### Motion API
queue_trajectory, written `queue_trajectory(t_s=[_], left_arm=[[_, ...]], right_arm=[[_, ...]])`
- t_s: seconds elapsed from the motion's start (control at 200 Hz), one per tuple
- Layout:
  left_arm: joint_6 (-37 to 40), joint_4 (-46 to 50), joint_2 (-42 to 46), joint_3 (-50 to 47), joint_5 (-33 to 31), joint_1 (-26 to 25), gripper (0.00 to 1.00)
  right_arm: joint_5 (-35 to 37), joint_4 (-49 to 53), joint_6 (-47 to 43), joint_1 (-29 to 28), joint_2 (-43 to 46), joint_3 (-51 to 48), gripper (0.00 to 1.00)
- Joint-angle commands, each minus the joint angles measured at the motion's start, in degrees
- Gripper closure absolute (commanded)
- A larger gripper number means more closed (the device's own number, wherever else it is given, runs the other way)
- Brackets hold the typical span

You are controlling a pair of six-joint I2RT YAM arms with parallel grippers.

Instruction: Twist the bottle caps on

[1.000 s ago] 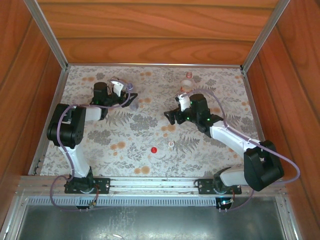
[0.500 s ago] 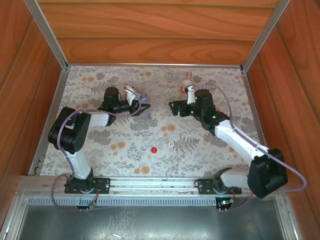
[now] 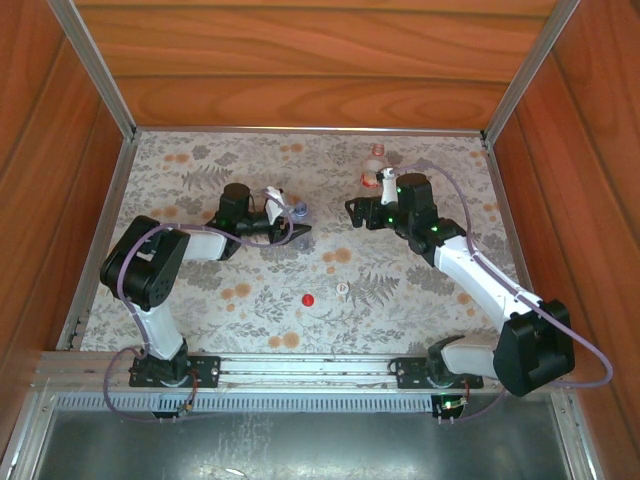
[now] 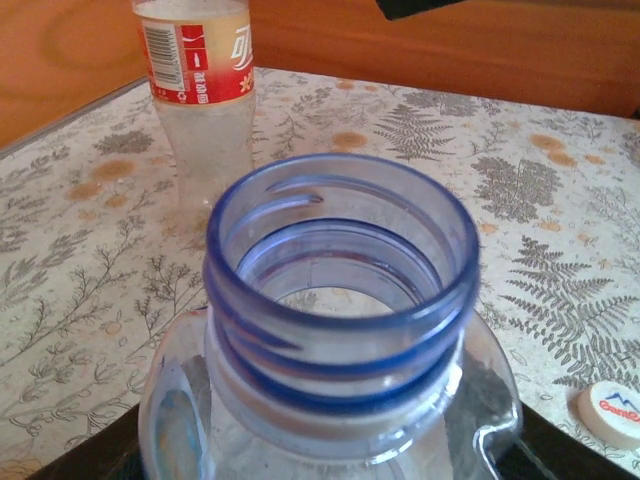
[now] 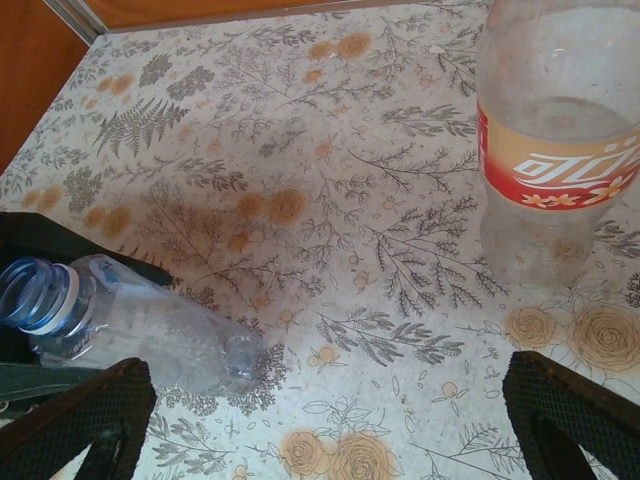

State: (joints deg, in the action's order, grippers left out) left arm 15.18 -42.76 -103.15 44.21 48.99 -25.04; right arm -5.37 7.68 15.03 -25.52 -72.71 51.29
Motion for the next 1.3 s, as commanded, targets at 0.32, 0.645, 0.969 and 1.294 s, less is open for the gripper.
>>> queue_trajectory(t_s=[0.32, 0.645, 0.969, 1.294], left_arm=[[5.1, 0.8, 0.6, -0.9, 1.0, -1.3, 0.22], [1.8, 0.7, 2.1, -1.7, 1.2, -1.5, 0.07], [-4.3, -8.1, 1.1, -3.9, -0.4, -1.0, 0.07], [-7.6, -10.4, -1.0, -3.1, 0.0, -0.3, 0.19]], right_arm=[[4.0, 3.5, -1.0, -1.4, 3.6, -0.1, 0.06], [3.6, 4.1, -1.3, -1.4, 3.7, 0.0, 0.06], [3.3, 3.8, -0.5, -1.4, 3.5, -0.5, 0.06], [3.5, 4.3, -0.3, -1.5, 3.4, -0.9, 0.06]])
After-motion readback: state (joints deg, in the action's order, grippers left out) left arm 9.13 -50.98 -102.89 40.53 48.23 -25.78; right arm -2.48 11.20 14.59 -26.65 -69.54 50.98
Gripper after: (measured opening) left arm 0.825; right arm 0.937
